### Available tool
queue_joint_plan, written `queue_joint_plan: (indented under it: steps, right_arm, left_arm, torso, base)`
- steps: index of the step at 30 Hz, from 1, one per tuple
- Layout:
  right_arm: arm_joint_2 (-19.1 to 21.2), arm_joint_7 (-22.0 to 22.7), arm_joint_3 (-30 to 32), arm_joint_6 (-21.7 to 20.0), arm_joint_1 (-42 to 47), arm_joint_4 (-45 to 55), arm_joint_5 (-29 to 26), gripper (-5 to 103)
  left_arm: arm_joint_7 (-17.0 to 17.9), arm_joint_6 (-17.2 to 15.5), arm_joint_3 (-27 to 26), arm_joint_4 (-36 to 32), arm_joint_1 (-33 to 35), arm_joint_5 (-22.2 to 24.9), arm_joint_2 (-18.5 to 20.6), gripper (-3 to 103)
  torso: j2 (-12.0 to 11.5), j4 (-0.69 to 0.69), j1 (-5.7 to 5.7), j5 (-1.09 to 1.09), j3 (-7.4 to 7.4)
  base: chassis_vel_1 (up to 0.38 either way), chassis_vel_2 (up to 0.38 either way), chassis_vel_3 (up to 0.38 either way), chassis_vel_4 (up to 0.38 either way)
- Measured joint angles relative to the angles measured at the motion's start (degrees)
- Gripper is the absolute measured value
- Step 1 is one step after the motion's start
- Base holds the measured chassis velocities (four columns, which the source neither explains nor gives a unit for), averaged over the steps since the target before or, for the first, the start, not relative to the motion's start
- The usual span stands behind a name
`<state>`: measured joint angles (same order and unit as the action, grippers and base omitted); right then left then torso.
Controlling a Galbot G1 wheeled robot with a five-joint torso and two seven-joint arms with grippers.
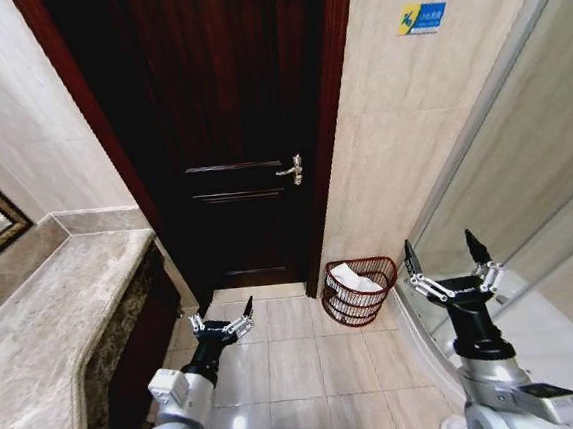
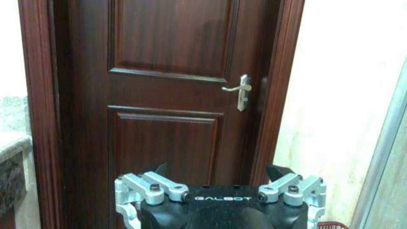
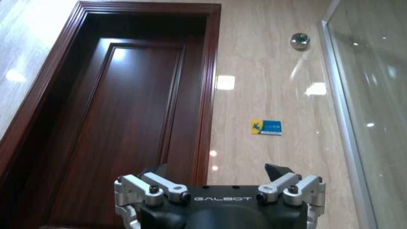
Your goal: Discard the used towel into the hamper.
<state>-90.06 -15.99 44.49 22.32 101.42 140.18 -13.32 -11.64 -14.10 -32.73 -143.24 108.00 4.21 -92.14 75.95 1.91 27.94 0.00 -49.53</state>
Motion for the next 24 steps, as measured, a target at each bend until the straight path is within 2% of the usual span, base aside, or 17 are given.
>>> queue_joint_plan:
  steps: [13,19,24]
  right_arm:
    - [0.7,0.0,0.0,-1.1,-1.1,-0.3,-0.4,100]
    - [0.8,-0.5,0.0,-0.8,-1.4,-0.3,-0.5,100]
    - [0.7,-1.0,0.1,0.0,-1.5,-0.7,-0.4,100]
  left_arm:
    - [0.0,0.0,0.0,0.0,0.0,0.0,0.0,100]
    - [0.0,0.0,0.0,0.0,0.0,0.0,0.0,100]
    - [0.0,0.0,0.0,0.0,0.0,0.0,0.0,100]
  torso:
    - [0.0,-0.01,-0.03,0.0,0.01]
    - [0.0,-0.01,-0.03,0.01,0.01]
    - [0.0,0.0,-0.02,0.01,0.0]
  base:
    - [-0.031,-0.098,0.039,0.106]
    - [-0.115,-0.168,0.114,0.13]
    - [-0.053,-0.026,0.054,0.03]
